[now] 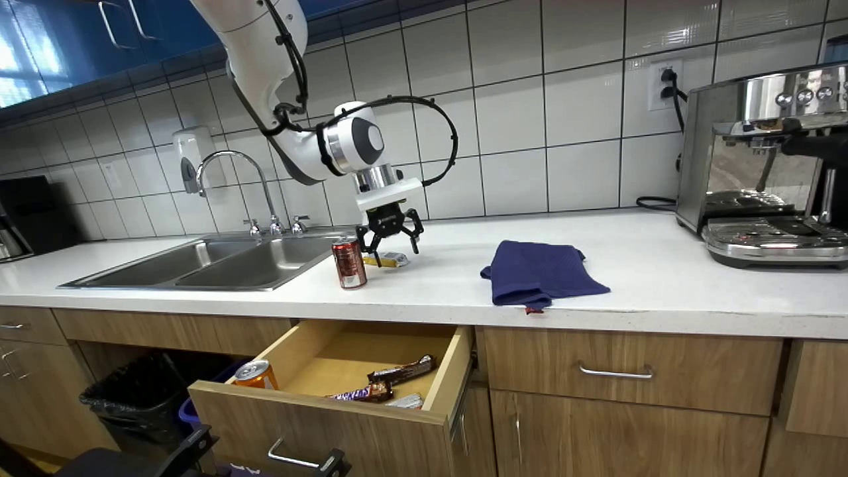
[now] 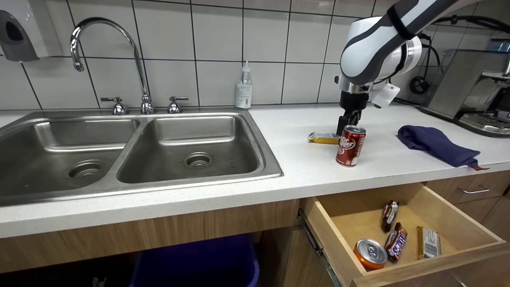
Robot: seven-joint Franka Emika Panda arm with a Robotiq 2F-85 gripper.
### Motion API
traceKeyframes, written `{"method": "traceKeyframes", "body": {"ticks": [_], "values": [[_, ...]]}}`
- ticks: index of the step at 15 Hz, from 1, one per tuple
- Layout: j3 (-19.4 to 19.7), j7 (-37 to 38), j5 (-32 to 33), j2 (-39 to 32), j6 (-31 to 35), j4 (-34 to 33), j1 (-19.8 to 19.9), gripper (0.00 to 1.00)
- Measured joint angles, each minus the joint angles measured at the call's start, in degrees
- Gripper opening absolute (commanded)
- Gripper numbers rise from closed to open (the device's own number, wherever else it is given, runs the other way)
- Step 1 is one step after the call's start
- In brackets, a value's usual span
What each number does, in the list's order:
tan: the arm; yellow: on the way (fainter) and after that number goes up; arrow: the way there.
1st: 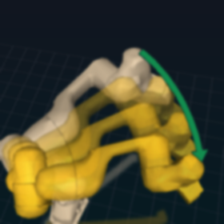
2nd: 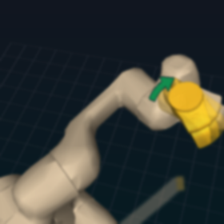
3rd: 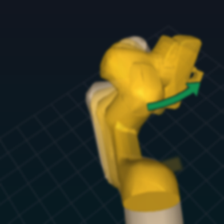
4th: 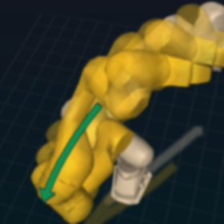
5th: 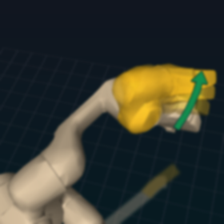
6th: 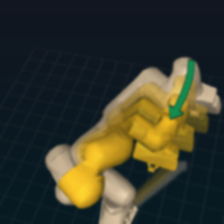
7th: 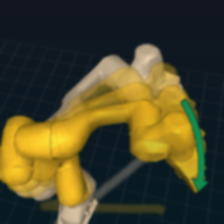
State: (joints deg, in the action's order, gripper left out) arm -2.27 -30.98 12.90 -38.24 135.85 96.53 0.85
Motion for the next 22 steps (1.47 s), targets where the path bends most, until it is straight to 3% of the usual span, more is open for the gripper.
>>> {"method": "traceKeyframes", "body": {"ticks": [16, 17, 18, 20, 22], "values": [[-1.41, -1.55, 0.17, -7.52, -6.00, -11.74, -1.92, 1.00], [-1.55, -1.56, 0.17, -7.89, -6.44, -12.35, -1.95, 0.97], [-1.61, -1.56, 0.17, -8.28, -6.88, -12.99, -2.00, 0.73], [-1.67, -1.57, 0.17, -9.04, -7.80, -14.25, -2.06, 0.69], [-1.82, -1.61, 0.12, -9.39, -8.87, -15.24, -2.07, 0.54]]}}
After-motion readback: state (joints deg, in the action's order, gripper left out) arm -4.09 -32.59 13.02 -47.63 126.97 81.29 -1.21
